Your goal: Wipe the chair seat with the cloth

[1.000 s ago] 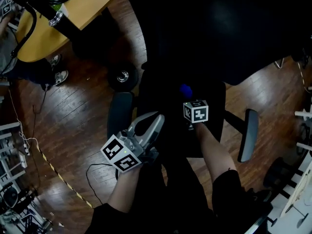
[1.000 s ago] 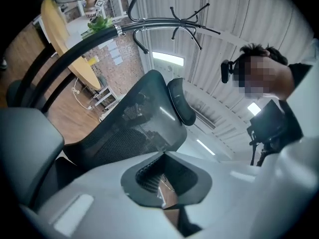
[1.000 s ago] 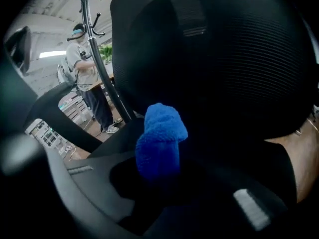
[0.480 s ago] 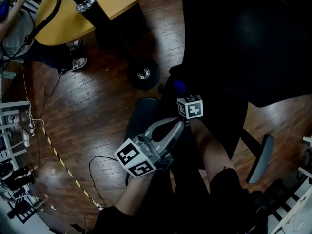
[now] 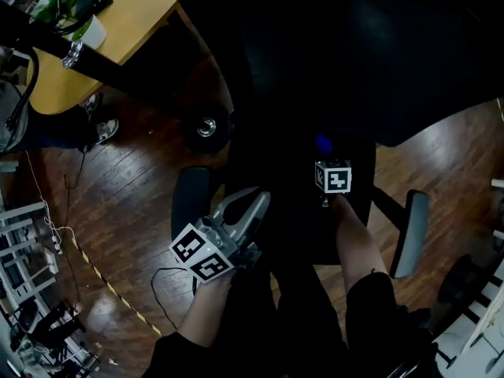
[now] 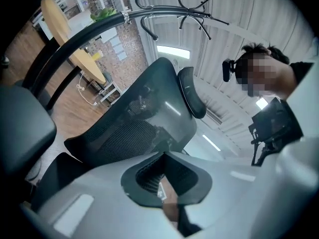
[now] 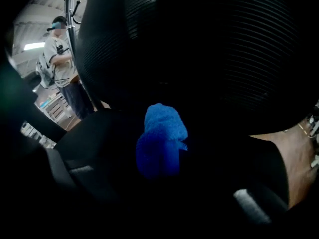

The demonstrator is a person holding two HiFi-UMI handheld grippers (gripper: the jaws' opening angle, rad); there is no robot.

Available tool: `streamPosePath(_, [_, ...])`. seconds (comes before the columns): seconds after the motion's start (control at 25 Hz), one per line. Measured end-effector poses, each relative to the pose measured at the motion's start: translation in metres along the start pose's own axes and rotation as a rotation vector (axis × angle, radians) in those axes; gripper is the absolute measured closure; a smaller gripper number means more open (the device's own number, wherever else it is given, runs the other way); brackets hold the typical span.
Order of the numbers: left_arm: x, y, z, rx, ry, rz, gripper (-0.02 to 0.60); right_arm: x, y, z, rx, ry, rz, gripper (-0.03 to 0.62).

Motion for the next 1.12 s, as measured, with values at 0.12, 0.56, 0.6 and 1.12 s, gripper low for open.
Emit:
streamPosePath(0.12, [0.007,-0.007,-0.004,-0.005,0.011,-0.036,0.581,-0.034,-0.021,0.049,0.051,-0.100,-0.027,0.557])
streamPosePath(0.56, [0.018,-0.015,0.013,-0.004,-0.018,-0.090,0.581,-0.086,-0.033,0.093,0.098,-0.189,0.001,0.557])
streamPosePath(0.6, [0.019,-0.017,0.016,0.002,-0.022,-0.089,0.581,-0.086,-0.035,0.095,0.102,-0.183,0.003,0.557])
streamPosePath(1.12, [-0.005,-0.014,0.017,0.011,0.015,0.002,0.581,-0.039,-0.005,-0.026,0.022,0.093,0.085,0.556])
Point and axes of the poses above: the fingertips, and each gripper's own axes: x forward along the fingers, z to its right, y out of its top, the point moved 6 cm from there along -x, backward along the fingers, and after that the axes turned 8 degrees about -x, right-handed, at the moved point
